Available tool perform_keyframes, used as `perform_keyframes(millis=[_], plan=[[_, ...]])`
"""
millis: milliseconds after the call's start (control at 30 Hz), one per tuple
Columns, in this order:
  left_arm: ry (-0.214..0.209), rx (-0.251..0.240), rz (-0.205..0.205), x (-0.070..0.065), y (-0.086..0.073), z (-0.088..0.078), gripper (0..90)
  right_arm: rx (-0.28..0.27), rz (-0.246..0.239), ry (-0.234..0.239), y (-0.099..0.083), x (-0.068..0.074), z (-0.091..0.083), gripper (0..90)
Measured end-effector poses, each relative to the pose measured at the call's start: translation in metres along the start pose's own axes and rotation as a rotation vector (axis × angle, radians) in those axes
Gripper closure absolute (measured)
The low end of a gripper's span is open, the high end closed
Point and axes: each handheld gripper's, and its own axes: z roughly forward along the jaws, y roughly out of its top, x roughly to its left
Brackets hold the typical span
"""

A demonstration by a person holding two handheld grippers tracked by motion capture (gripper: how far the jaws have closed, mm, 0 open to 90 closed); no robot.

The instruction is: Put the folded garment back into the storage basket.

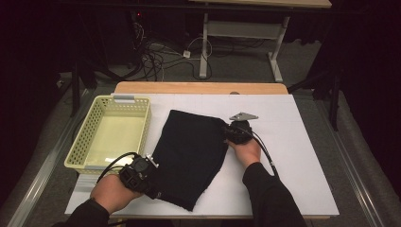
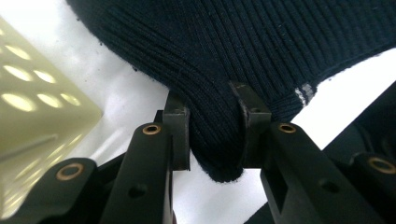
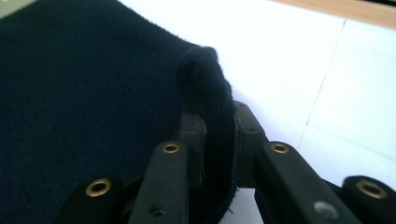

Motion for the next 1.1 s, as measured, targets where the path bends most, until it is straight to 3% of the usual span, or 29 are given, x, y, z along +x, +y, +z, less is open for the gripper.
perform_keyframes(millis=[433, 767, 1100], plan=[[-0.040, 0.053, -0.026, 0.006, 0.008, -0.003, 68.8, 0.003, 0.005, 0.010, -0.001, 0.000, -0.002, 78.6], [-0.025, 0.092, 0.013, 0.002, 0.019, -0.037, 68.9, -0.084, -0.063, 0.003, 0.023, 0.013, -0.031, 78.7], [-0.012, 0.133, 0.017, 0.003, 0.015, -0.050, 68.8, -0.126, -0.110, 0.017, 0.039, 0.030, -0.041, 78.5]])
